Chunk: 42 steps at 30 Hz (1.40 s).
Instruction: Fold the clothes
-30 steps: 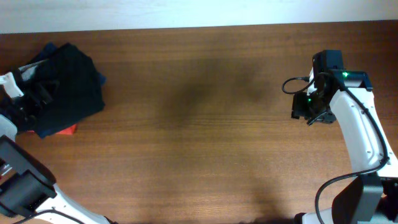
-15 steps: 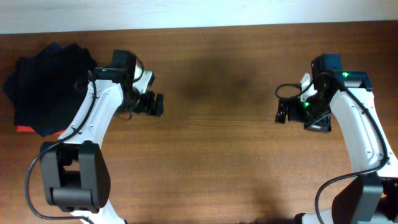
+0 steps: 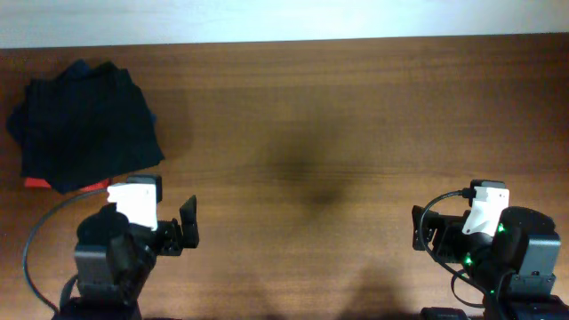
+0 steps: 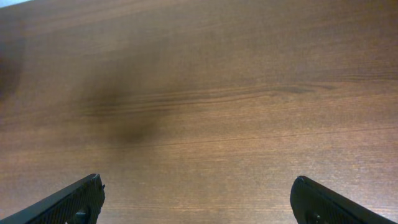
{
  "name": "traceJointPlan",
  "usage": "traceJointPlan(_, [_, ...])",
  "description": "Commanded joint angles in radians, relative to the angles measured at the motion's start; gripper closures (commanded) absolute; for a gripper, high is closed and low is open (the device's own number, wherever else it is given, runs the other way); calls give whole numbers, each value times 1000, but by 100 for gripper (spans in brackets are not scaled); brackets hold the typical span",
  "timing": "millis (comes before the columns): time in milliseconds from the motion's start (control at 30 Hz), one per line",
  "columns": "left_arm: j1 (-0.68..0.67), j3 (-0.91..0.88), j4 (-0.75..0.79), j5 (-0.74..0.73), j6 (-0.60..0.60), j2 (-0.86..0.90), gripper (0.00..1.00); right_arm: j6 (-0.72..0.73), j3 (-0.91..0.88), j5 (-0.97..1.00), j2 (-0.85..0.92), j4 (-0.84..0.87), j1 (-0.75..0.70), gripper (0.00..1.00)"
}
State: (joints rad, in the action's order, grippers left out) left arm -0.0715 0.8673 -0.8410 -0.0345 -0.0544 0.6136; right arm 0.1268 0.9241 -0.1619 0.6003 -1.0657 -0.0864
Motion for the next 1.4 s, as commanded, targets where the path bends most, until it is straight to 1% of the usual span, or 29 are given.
traceJointPlan(0, [2, -11, -36, 16, -13, -24, 1, -7, -9, 16, 2, 4, -6, 1])
traceJointPlan(167, [2, -11, -35, 16, -13, -24, 1, -7, -9, 16, 0, 3, -6, 1])
traceJointPlan(233, [2, -11, -35, 16, -13, -24, 1, -15, -10, 29, -36, 8, -5, 1])
traceJointPlan(267, [2, -11, -35, 16, -13, -24, 1, -19, -23, 69, -71, 37, 4, 1])
traceJointPlan(300, [2, -11, -35, 16, -13, -24, 1, -47, -71, 77, -125, 107, 29, 1])
traceJointPlan(333, [2, -11, -35, 16, -13, -24, 1, -71, -174, 86, -205, 230, 67, 1])
traceJointPlan(433, [2, -11, -35, 16, -13, -24, 1, -71, -524, 84, -473, 600, 116, 1])
traceJointPlan(500, [2, -11, -35, 16, -13, -24, 1, -71, -691, 85, -600, 781, 119, 1])
traceJointPlan(533, [2, -11, -35, 16, -13, -24, 1, -71, -761, 84, -597, 895, 119, 1])
traceJointPlan(633, [2, -11, -35, 16, -13, -24, 1, -71, -918, 111, -597, 1125, 119, 1])
traceJointPlan(667, [2, -11, -35, 16, -13, -24, 1, -79, -919, 126, -597, 1086, 119, 1])
traceJointPlan(700, [2, -11, -35, 16, -13, -24, 1, -105, -919, 126, -597, 1005, 119, 1])
traceJointPlan(733, [2, -11, -35, 16, -13, -24, 1, -105, -919, 125, -597, 987, 119, 1])
traceJointPlan(1200, [2, -12, -35, 16, -13, -24, 1, -104, -919, 125, -596, 990, 119, 1])
traceJointPlan(1267, [0, -29, -47, 30, 0, -60, 1, -104, -919, 125, -596, 990, 119, 1])
traceJointPlan(1300, [1, -68, -46, 58, 2, -109, 1, -104, -919, 125, -596, 990, 119, 1])
traceJointPlan(1333, [1, -214, 14, 69, 2, -237, 1, -105, -919, 125, -596, 990, 119, 1])
traceJointPlan(1367, [1, -345, 106, 56, 1, -340, 1, -105, -919, 125, -596, 990, 119, 1])
